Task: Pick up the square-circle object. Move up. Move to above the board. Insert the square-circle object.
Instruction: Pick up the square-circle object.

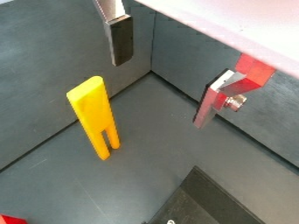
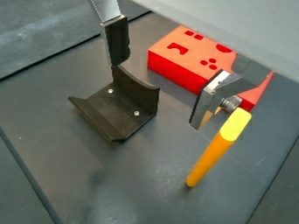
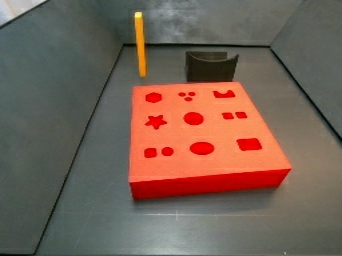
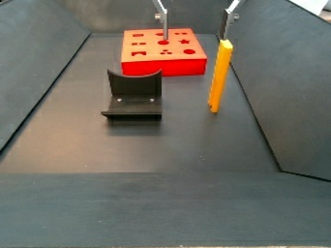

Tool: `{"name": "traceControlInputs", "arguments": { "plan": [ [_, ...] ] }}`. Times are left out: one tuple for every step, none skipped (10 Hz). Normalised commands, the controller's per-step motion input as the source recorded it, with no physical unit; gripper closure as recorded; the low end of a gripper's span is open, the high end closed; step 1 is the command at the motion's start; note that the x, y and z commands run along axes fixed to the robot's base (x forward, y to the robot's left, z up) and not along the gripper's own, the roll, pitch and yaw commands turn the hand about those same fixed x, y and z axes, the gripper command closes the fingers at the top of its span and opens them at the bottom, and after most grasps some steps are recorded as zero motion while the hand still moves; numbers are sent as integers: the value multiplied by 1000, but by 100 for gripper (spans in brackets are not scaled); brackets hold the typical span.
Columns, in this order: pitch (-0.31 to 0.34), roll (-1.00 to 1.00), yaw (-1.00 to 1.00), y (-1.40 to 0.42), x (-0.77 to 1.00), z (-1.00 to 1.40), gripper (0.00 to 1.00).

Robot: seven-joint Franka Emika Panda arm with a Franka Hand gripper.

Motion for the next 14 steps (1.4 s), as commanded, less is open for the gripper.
{"name": "traceControlInputs", "arguments": {
  "plan": [
    [0,7,0,-26,-477,-111,0],
    [-19,76,197,-257,-586,-109,0],
    [0,63,157,-351,-483,-114,0],
    [-36,37,117,-343,-509,0,0],
    [-57,0,100,-220,-369,-51,0],
    [-37,16,23,-166,-243,-237,0],
    [-27,0,0,-51,0,-391,0],
    [-10,-41,0,0,31,-477,0],
    [-40,-39,0,0,0,-506,0],
    [-50,-43,0,-26,0,-406,0],
    [-50,-16,0,-89,0,-323,0],
    [-64,0,0,-174,-103,-214,0],
    [-94,0,57,-283,-197,-106,0],
    [-40,0,0,-86,-94,0,0]
  ]
}}
